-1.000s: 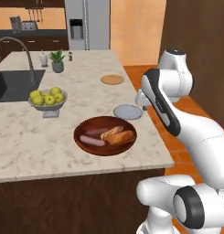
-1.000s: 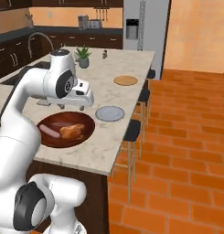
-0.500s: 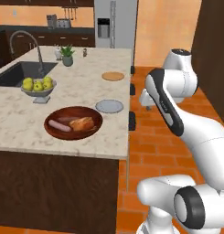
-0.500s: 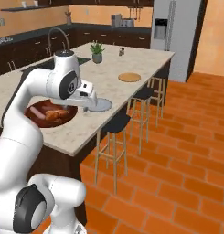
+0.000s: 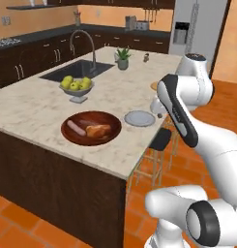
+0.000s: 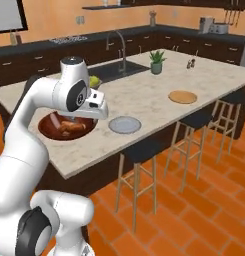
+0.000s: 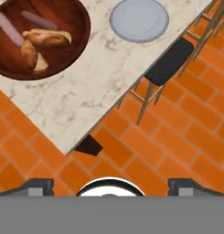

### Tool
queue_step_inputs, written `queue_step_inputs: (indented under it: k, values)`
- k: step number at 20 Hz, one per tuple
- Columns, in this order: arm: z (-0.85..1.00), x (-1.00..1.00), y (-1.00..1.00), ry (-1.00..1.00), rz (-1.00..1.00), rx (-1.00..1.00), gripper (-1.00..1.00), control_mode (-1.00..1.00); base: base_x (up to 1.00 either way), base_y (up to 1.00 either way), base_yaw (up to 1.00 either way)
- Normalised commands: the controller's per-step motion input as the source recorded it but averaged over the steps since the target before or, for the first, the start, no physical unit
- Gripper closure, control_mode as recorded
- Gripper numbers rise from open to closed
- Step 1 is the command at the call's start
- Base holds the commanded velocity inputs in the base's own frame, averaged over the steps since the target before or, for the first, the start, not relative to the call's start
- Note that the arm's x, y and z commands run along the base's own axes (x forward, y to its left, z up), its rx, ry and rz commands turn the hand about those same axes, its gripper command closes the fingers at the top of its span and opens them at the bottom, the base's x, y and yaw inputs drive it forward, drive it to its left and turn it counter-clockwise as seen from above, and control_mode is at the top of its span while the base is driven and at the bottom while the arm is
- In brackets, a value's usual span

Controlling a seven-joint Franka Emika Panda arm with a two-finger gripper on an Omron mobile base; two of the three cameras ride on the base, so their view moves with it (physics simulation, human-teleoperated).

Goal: Place one bun and one sausage from the bowl on each plate.

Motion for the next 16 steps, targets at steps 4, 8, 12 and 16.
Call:
queue_step_inputs:
  k: [4, 8, 12, 16]
  values:
    - [0.00, 0.00, 0.00, 0.00, 0.00, 0.00, -1.00, 1.00, 0.10, -0.96, 0.62]
    - [0.00, 0.00, 0.00, 0.00, 0.00, 0.00, -1.00, 1.00, 0.01, -0.97, 0.62]
    - [0.00, 0.00, 0.00, 0.00, 0.00, 0.00, -1.00, 1.00, 0.14, -0.88, 0.63]
    - [0.00, 0.00, 0.00, 0.00, 0.00, 0.00, -1.00, 1.00, 0.38, -0.76, 0.55]
